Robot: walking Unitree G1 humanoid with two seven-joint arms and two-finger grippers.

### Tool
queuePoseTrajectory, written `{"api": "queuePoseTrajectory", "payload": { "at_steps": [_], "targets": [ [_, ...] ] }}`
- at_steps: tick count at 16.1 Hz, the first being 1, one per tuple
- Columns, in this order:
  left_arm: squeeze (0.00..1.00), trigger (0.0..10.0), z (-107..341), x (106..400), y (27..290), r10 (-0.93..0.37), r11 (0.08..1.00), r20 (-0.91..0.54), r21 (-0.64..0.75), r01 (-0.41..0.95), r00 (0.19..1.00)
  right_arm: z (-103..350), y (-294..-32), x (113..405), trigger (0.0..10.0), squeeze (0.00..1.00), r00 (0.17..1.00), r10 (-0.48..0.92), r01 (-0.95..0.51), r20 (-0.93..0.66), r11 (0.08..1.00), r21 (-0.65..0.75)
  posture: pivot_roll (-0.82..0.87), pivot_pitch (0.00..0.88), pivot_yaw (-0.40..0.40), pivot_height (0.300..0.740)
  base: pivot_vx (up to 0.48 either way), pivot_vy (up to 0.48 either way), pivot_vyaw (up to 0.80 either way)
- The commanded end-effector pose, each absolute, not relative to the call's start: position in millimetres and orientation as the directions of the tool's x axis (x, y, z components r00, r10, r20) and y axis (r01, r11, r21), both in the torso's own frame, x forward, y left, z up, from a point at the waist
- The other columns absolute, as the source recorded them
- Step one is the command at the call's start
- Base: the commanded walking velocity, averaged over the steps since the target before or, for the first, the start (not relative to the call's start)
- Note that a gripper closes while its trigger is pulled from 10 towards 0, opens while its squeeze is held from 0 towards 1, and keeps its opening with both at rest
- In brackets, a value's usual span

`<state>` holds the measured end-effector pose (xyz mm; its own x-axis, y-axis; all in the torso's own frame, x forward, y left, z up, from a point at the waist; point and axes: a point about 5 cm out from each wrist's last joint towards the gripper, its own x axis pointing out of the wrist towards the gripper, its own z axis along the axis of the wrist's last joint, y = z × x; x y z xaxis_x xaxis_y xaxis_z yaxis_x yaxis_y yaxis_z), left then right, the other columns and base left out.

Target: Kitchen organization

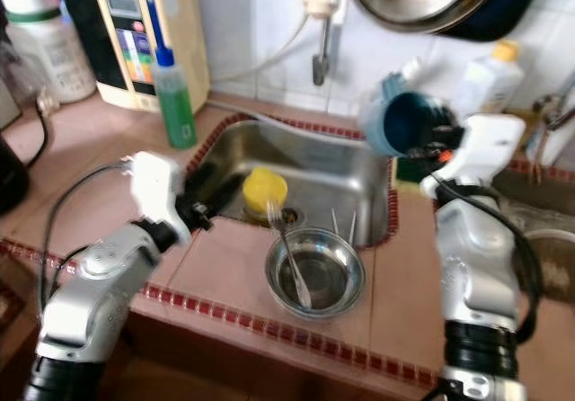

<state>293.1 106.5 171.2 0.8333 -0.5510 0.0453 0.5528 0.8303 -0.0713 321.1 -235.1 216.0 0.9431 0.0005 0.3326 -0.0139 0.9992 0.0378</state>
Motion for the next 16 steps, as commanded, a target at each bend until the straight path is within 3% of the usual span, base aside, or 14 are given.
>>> {"api": "queuePoseTrajectory", "payload": {
  "at_steps": [1,6,10,16],
  "targets": [
    [0.00,10.0,176.4,293.1,111.5,-0.537,0.841,0.059,-0.047,0.539,0.842,222.1,-230.4,321.5,10.0,0.00,0.938,0.017,-0.033,0.345,0.999,0.039,-0.05,0.000,-0.045,0.732,0.000,0.000,0.00],
    [0.00,10.0,171.3,290.9,104.9,-0.548,0.834,-0.024,0.057,0.548,0.836,212.6,-249.0,329.9,10.0,0.00,0.968,-0.055,0.048,0.245,0.998,0.035,-0.05,0.003,-0.043,0.732,0.000,0.000,0.00],
    [0.00,10.0,171.6,280.5,84.0,-0.634,0.764,-0.079,0.095,0.639,0.769,210.0,-264.2,337.8,10.0,0.00,0.979,-0.070,0.064,0.191,0.997,0.040,-0.05,0.032,-0.024,0.732,0.000,0.000,0.00],
    [0.00,10.0,179.0,279.3,73.6,-0.659,0.739,-0.090,0.108,0.665,0.747,191.4,-265.3,347.8,10.0,0.00,0.994,-0.024,0.022,0.107,1.000,0.012,-0.05,0.098,0.003,0.732,0.000,0.000,0.00]
  ]
}}
